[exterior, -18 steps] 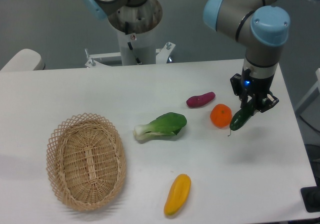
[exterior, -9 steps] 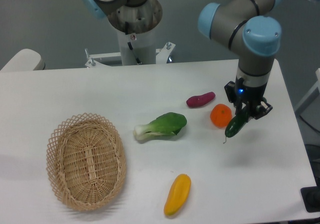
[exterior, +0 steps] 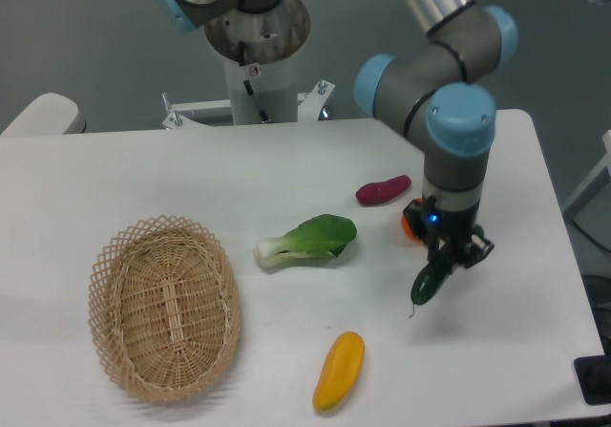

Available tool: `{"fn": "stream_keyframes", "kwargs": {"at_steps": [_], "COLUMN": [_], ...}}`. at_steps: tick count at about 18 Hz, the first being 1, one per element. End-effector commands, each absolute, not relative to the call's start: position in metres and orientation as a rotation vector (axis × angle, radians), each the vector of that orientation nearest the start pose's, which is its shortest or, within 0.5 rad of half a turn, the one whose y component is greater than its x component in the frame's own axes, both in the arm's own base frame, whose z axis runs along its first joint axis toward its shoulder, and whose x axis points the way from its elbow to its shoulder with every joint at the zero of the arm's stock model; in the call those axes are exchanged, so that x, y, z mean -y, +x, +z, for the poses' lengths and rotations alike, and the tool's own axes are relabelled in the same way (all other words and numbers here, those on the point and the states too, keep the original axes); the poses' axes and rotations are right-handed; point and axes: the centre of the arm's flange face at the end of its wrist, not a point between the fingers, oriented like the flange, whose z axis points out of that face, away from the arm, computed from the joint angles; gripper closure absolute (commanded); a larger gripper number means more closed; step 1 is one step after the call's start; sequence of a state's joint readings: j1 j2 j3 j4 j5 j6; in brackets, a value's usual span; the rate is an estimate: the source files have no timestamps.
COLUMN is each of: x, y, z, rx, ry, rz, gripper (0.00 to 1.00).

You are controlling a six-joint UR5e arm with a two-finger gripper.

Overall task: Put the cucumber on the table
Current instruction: 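Move the held cucumber away from the orange and lower it toward the table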

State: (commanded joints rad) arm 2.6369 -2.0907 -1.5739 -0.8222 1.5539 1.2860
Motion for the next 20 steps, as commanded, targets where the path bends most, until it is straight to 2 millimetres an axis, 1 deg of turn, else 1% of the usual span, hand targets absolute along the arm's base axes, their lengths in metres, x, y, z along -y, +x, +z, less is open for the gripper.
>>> {"fn": "stream_keyframes", "kwargs": {"at_steps": [1, 4, 5, 7, 10, 13, 15, 16, 17, 18, 19, 20], "x": [-0.443, -0.448, -0.449, -0.451, -0.452, -0.452, -0.452, -0.452, -0.452, -0.454, -0.454, -0.455], "y": [-0.527, -0.534, -0.536, -0.539, -0.539, -0.539, -0.539, -0.539, -0.540, -0.542, -0.543, -0.544], "z": [0.258, 0.237, 0.234, 0.225, 0.209, 0.206, 0.197, 0.197, 0.200, 0.206, 0.209, 0.214], "rx": [-0.279, -0.235, -0.198, -0.126, -0.107, -0.107, -0.107, -0.107, -0.107, -0.109, -0.107, -0.107], "ry": [-3.008, -3.021, -3.022, -3.027, -3.041, -3.044, -3.051, -3.051, -3.048, -3.042, -3.039, -3.037], "rz": [0.306, 0.272, 0.268, 0.248, 0.216, 0.210, 0.191, 0.191, 0.199, 0.214, 0.222, 0.237], "gripper": [0.86, 0.85, 0.85, 0.85, 0.85, 0.83, 0.81, 0.81, 0.78, 0.66, 0.45, 0.14]}}
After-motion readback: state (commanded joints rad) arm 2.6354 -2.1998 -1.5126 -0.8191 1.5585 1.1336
